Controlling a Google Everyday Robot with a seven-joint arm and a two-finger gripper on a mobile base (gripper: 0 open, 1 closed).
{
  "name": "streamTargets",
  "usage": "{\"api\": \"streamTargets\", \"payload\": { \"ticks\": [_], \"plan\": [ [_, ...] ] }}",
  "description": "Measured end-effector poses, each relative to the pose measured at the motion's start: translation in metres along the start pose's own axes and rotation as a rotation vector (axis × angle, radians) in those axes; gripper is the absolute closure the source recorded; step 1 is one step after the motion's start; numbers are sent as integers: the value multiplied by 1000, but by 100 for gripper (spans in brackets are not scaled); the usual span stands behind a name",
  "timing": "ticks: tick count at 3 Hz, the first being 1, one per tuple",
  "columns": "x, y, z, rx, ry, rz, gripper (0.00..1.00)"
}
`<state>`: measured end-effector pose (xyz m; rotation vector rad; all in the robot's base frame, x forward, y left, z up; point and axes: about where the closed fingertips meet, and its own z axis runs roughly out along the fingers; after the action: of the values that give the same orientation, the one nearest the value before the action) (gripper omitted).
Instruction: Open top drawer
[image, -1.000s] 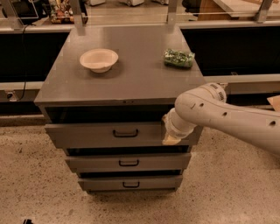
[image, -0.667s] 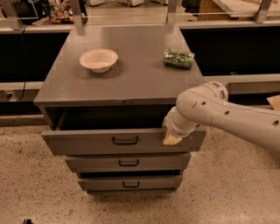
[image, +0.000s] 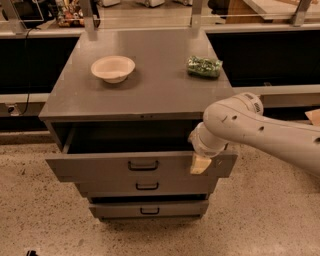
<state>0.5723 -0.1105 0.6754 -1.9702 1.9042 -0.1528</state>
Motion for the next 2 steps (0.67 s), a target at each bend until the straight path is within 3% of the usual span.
{"api": "streamTargets", "payload": {
  "ticks": [1, 2],
  "plan": [
    [0, 1, 1, -2, 0, -1, 1],
    [0, 1, 1, -3, 0, -2, 0]
  ]
}}
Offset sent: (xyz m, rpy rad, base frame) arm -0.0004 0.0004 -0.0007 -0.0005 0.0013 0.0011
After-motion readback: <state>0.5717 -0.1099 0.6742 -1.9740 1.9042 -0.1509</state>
